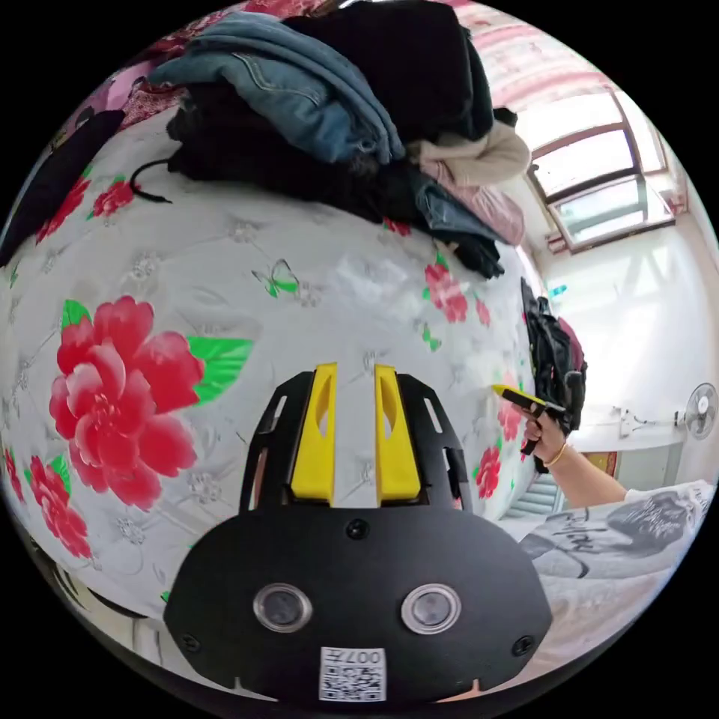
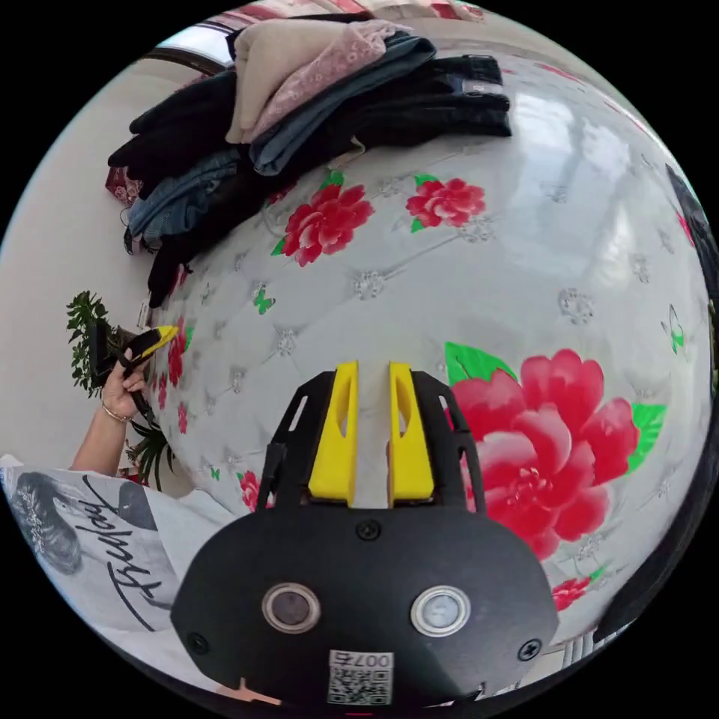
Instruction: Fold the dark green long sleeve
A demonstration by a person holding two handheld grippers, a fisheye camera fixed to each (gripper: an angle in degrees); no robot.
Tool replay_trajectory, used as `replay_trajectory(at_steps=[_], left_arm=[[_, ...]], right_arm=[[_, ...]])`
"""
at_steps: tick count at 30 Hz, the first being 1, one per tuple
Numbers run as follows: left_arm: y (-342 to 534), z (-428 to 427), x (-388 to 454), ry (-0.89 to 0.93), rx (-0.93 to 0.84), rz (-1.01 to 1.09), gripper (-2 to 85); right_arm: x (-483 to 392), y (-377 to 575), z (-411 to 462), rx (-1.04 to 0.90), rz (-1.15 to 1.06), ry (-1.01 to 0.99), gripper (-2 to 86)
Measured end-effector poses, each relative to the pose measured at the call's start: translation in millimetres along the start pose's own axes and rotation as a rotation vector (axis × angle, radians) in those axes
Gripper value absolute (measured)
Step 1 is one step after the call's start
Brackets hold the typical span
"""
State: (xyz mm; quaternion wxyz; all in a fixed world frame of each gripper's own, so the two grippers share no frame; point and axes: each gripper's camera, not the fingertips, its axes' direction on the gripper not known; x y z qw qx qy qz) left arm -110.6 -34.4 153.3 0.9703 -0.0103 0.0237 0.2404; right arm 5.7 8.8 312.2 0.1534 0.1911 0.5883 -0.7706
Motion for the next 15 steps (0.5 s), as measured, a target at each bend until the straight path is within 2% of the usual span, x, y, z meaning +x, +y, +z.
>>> replay_trajectory(at_steps=[5, 11, 13, 15], left_arm=[[39, 50, 77, -0.186, -0.198, 0.229, 5.2], [39, 106, 148, -0.255, -0.401, 0.421, 4.5], [46, 114, 166, -0.377, -0.399, 0.511, 4.0], [50, 114, 172, -0.413, -0.381, 0.557, 4.0]], right_arm=[[72, 88, -54, 0.033, 0.182, 0.151, 11.4], [187, 167, -156, 0.260, 0.589, 0.462, 13.1], [228, 200, -185, 0.293, 0.738, 0.598, 13.0], [262, 218, -180, 0.225, 0.817, 0.544, 12.4]])
